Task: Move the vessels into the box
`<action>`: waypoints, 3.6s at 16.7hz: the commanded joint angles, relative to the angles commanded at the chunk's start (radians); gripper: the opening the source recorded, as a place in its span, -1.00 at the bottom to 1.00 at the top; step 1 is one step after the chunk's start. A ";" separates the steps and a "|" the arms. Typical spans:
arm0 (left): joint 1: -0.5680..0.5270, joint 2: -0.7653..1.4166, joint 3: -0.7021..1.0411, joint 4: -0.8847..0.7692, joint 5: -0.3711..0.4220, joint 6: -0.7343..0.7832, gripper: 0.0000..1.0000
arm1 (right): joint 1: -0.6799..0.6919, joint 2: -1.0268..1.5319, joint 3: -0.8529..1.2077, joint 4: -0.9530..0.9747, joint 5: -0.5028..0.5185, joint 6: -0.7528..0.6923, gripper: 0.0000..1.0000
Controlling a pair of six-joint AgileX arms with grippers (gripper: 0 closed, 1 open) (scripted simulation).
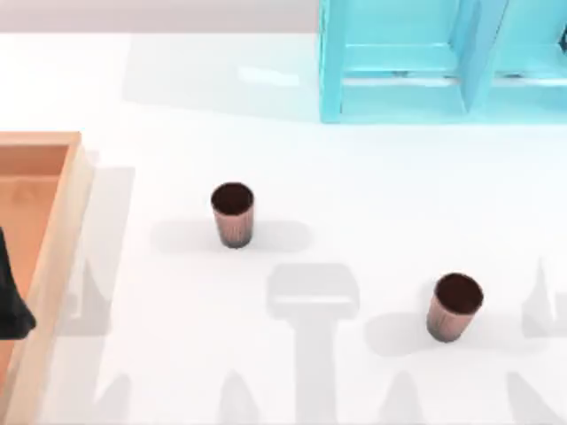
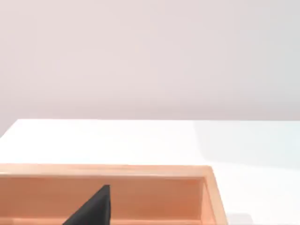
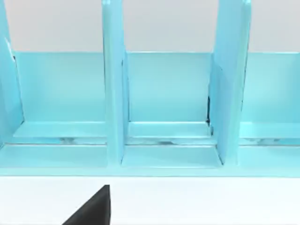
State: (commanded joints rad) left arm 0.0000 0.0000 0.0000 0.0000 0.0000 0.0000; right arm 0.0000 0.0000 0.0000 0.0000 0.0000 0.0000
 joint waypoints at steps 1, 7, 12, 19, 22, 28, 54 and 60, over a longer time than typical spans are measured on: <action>0.000 0.000 0.000 0.000 0.000 0.000 1.00 | 0.000 0.000 0.000 0.000 0.000 0.000 1.00; -0.053 0.117 0.131 -0.093 0.004 -0.014 1.00 | 0.000 0.000 0.000 0.000 0.000 0.000 1.00; -0.167 0.411 0.452 -0.319 0.011 -0.057 1.00 | 0.000 0.000 0.000 0.000 0.000 0.000 1.00; -0.350 0.972 1.049 -0.728 0.018 -0.157 1.00 | 0.000 0.000 0.000 0.000 0.000 0.000 1.00; -0.426 1.235 1.318 -0.910 0.020 -0.210 1.00 | 0.000 0.000 0.000 0.000 0.000 0.000 1.00; -0.532 1.729 1.799 -1.226 0.021 -0.328 1.00 | 0.000 0.000 0.000 0.000 0.000 0.000 1.00; -0.568 2.351 2.258 -1.480 0.006 -0.537 1.00 | 0.000 0.000 0.000 0.000 0.000 0.000 1.00; -0.566 2.340 2.012 -1.244 0.006 -0.535 1.00 | 0.000 0.000 0.000 0.000 0.000 0.000 1.00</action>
State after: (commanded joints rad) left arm -0.5662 2.3404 2.0119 -1.2437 0.0056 -0.5352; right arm 0.0000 0.0000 0.0000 0.0000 0.0000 0.0000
